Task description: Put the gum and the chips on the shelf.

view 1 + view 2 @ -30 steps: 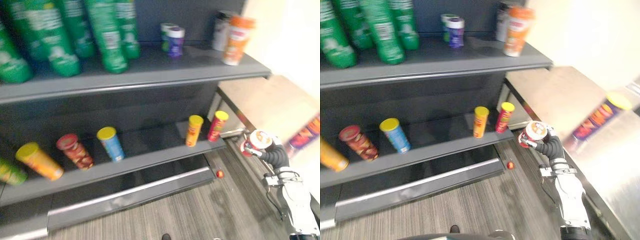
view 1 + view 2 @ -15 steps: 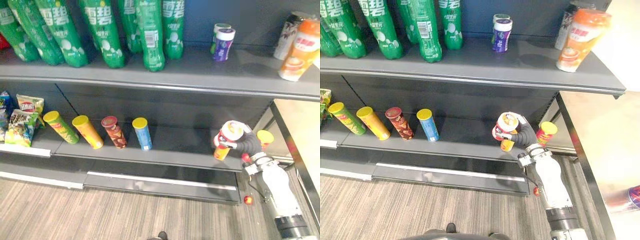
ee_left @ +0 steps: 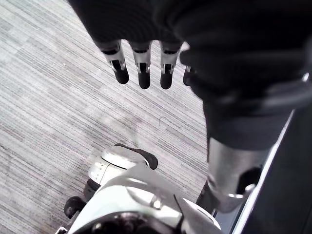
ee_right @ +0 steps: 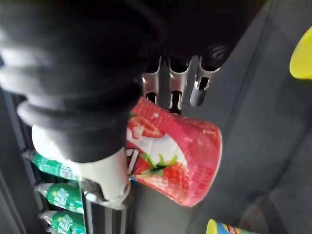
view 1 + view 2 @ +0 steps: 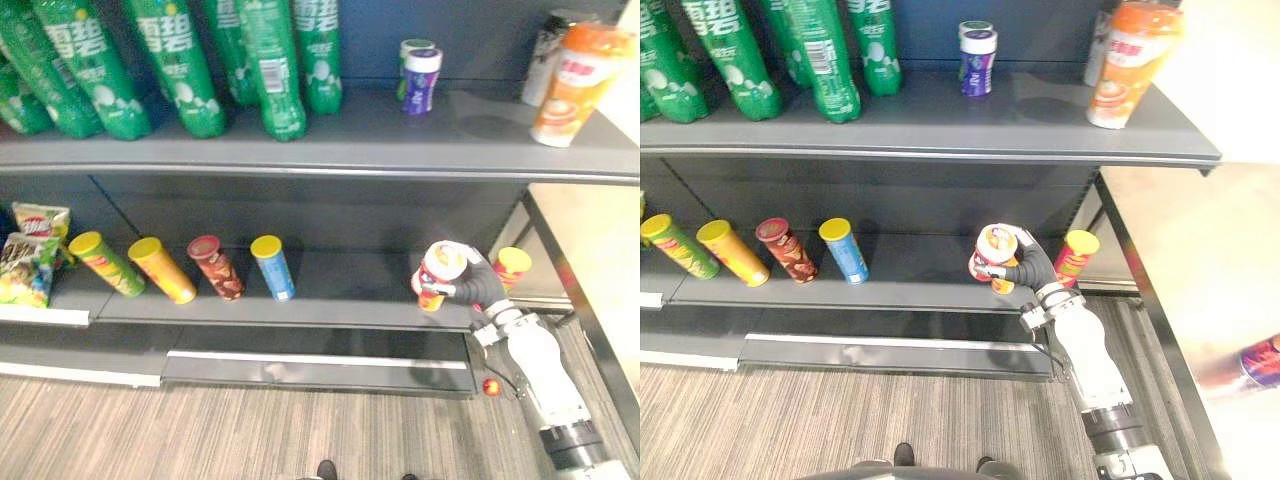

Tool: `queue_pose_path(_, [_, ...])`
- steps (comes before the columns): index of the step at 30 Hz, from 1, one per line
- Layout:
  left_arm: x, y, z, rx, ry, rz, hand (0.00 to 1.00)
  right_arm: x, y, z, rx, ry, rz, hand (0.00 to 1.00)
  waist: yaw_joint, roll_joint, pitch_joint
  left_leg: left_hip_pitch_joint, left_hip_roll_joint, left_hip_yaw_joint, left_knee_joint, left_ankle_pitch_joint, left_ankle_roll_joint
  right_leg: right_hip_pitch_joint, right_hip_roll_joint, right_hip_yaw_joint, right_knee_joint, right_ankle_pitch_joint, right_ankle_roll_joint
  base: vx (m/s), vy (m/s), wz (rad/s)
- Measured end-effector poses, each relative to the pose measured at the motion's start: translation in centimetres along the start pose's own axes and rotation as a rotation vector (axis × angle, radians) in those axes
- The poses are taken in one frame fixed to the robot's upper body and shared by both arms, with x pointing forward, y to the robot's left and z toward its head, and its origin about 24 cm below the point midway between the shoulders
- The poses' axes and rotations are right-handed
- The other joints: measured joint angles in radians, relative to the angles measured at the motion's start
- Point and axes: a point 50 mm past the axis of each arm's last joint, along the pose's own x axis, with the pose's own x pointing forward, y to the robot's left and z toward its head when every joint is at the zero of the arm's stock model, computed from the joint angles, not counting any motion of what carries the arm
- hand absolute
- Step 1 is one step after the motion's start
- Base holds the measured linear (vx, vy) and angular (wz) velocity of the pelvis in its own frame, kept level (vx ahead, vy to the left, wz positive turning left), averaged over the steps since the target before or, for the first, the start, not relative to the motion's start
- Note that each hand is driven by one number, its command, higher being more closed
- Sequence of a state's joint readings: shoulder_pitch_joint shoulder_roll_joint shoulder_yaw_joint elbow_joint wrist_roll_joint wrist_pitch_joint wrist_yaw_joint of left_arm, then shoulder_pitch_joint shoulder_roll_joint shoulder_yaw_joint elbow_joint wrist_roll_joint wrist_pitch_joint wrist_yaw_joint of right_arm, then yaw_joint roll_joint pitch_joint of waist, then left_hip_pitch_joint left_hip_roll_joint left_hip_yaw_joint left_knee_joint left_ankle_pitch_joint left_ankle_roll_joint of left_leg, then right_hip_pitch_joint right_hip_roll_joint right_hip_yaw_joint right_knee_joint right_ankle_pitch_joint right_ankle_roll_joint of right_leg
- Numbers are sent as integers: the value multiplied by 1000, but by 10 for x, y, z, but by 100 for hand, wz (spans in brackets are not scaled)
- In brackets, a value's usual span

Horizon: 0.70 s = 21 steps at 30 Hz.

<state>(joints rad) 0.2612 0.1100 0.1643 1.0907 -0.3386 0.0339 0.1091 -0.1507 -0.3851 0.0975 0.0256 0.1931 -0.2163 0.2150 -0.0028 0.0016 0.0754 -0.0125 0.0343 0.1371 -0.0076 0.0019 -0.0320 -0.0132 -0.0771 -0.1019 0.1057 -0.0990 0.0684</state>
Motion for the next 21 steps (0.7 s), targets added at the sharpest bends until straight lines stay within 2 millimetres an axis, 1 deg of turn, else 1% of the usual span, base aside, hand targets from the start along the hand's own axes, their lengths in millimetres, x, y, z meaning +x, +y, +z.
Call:
queue_pose_path(2, [0, -2, 3, 8, -10, -10, 0, 6, -5, 9, -29, -32, -4, 100, -16, 4, -5, 7, -1, 12, -19, 6, 1, -1, 1, 8, -13, 9, 3, -12, 12, -17])
queue_pose_path(3, [0, -2, 3, 11, -12, -12, 0, 10, -9, 16, -55, -54, 3, 100, -20, 6, -6, 15, -1, 21, -34, 10, -1, -1, 3, 21, -24, 17, 5, -6, 24, -24])
queue_pose_path(4, [0, -1, 4, 16, -15, -12, 0, 12, -15, 23, -78, -74, 2, 100, -23, 6, -7, 18, -3, 26, -44, 18, 7, 0, 4, 28, -34, 23, 6, -7, 21, -22])
queue_pose_path(5, [0, -2, 4, 30, -18, -12, 0, 13, -17, 27, -91, -82, 4, 100, -23, 6, -7, 18, -3, 29, -46, 19, 8, 0, 4, 30, -36, 27, 6, 9, 21, -16])
queue_pose_path(7, [0, -2, 3, 44, -16, -16, 0, 23, -24, 42, -135, -113, 35, 100, -22, 6, -7, 22, -3, 45, -56, 22, 11, 1, 7, 44, -54, 45, 9, 12, 26, -17])
queue_pose_path(9, [0, -1, 4, 52, -19, -20, 0, 28, -26, 49, -143, -127, 47, 100, -23, 3, -8, 24, -6, 45, -61, 25, 12, 1, 5, 44, -57, 47, 10, 2, 10, -4])
queue_pose_path(14, [0, 0, 4, 86, -21, -23, 0, 39, -31, 59, -99, -110, 86, 100, -20, -5, -12, 24, -7, 45, -67, 26, 13, 2, 6, 43, -68, 49, 10, 0, 0, 0])
queue_pose_path(17, [0, 0, 5, 111, -23, -21, 0, 48, -35, 73, -121, -124, 102, 100, -20, -7, -11, 28, -6, 46, -88, 38, 17, 5, 9, 44, -84, 61, 8, 5, -1, -1])
queue_pose_path(19, [0, 0, 5, 124, -25, -21, 0, 53, -35, 86, -122, -159, 130, 100, -21, -9, -12, 29, -4, 47, -88, 38, 17, 15, 11, 44, -102, 69, 7, 10, -2, -2])
queue_pose_path(21, [0, 0, 5, 129, -27, -20, 0, 58, -36, 91, -134, -151, 153, 100, -21, -10, -13, 31, -3, 47, -88, 38, 17, 18, 12, 44, -106, 71, 6, 0, 0, 0])
